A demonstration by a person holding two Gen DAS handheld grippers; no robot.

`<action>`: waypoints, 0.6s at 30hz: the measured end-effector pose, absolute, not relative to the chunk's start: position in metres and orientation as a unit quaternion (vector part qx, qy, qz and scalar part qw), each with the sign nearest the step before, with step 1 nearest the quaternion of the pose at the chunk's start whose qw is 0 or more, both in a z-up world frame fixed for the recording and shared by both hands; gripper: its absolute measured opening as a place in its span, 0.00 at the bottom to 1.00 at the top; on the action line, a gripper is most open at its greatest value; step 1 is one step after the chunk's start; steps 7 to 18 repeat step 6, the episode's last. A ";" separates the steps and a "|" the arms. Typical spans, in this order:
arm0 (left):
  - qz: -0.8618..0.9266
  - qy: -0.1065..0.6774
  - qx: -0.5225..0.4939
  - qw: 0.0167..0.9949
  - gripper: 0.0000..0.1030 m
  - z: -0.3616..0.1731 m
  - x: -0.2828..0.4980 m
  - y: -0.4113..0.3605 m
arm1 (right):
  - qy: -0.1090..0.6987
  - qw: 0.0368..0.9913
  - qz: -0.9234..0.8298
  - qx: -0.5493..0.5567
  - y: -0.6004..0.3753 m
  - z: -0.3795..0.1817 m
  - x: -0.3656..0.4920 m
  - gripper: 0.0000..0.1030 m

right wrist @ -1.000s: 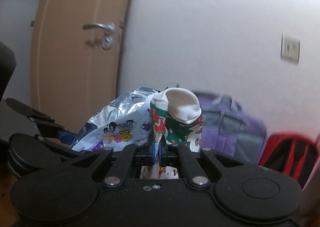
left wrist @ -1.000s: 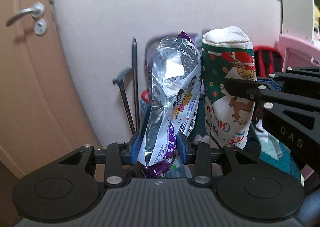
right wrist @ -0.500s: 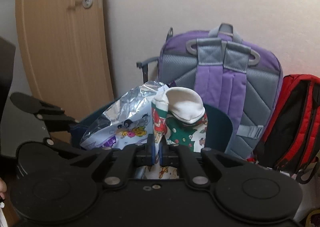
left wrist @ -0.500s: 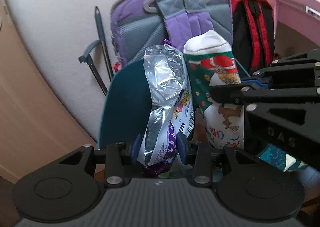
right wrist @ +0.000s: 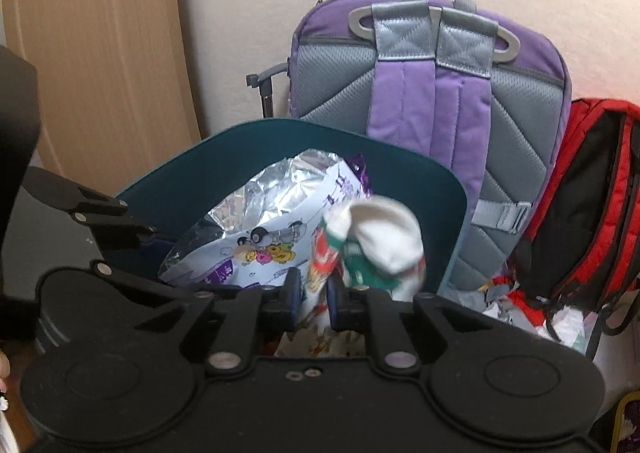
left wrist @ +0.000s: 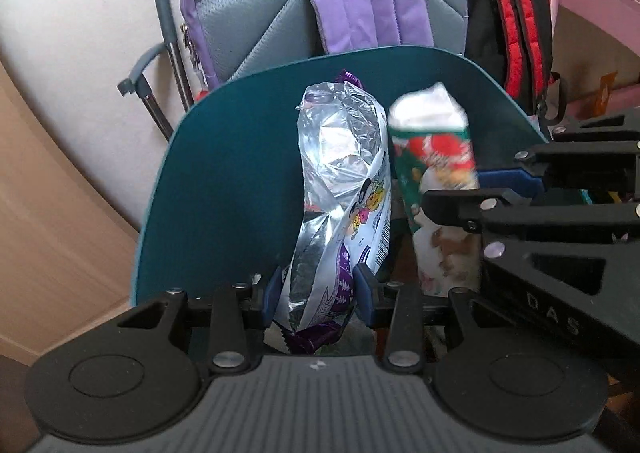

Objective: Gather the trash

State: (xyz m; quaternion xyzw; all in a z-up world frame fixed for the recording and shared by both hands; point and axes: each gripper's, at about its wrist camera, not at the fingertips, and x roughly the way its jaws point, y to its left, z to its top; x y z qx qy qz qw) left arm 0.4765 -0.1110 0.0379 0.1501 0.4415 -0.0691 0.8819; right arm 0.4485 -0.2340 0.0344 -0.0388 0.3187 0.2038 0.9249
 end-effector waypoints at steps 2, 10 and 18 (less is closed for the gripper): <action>-0.068 0.448 0.147 0.879 0.39 0.034 0.481 -0.109 | 0.318 0.925 0.203 -0.040 -0.233 0.034 0.449 0.17; -0.065 0.458 0.124 0.878 0.48 0.027 0.485 -0.102 | 0.318 0.926 0.203 -0.038 -0.235 0.034 0.449 0.20; -0.065 0.458 0.124 0.878 0.48 0.027 0.485 -0.102 | 0.318 0.926 0.203 -0.038 -0.235 0.034 0.449 0.20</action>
